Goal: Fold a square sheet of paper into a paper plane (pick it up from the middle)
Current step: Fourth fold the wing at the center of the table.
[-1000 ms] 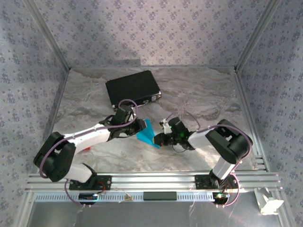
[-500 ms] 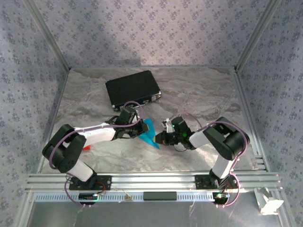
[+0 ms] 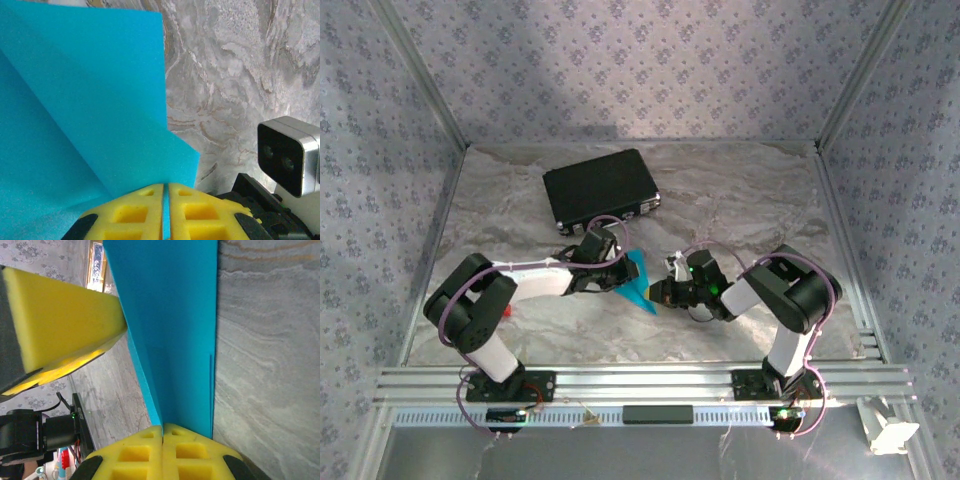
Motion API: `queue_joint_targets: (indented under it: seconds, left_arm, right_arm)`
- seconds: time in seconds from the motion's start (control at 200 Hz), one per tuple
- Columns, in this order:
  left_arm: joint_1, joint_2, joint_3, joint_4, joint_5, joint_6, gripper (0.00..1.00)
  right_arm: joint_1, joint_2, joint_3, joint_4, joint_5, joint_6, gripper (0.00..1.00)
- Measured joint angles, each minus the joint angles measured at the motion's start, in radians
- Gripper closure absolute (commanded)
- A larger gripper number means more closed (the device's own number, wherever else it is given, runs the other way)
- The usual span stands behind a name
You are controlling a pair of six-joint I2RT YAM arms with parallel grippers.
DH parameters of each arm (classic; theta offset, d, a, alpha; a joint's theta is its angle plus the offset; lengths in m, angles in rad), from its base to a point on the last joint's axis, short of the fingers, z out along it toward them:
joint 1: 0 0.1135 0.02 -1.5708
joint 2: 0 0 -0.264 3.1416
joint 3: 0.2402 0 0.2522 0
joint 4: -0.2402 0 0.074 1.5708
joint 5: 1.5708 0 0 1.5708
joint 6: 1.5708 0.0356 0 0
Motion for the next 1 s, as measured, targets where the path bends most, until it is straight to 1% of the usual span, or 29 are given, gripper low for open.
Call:
queue_joint_targets:
  seconds: [0.22,0.47,0.795,1.004]
  left_arm:
    - [0.000,-0.008,-0.004,-0.015,-0.058,-0.014,1.00]
    - [0.001,-0.035,-0.023,-0.062,-0.115,-0.028,1.00]
    - [0.001,-0.034,-0.058,-0.108,-0.130,-0.042,1.00]
    - [0.001,-0.034,-0.063,-0.104,-0.129,-0.046,1.00]
  right_arm:
    - [0.000,0.000,-0.003,0.004,0.008,0.006,1.00]
    - [0.000,-0.005,-0.006,0.000,0.016,0.006,1.00]
    - [0.000,-0.014,-0.011,-0.006,0.027,0.006,1.00]
    - [0.000,-0.026,-0.011,-0.027,0.034,0.006,1.00]
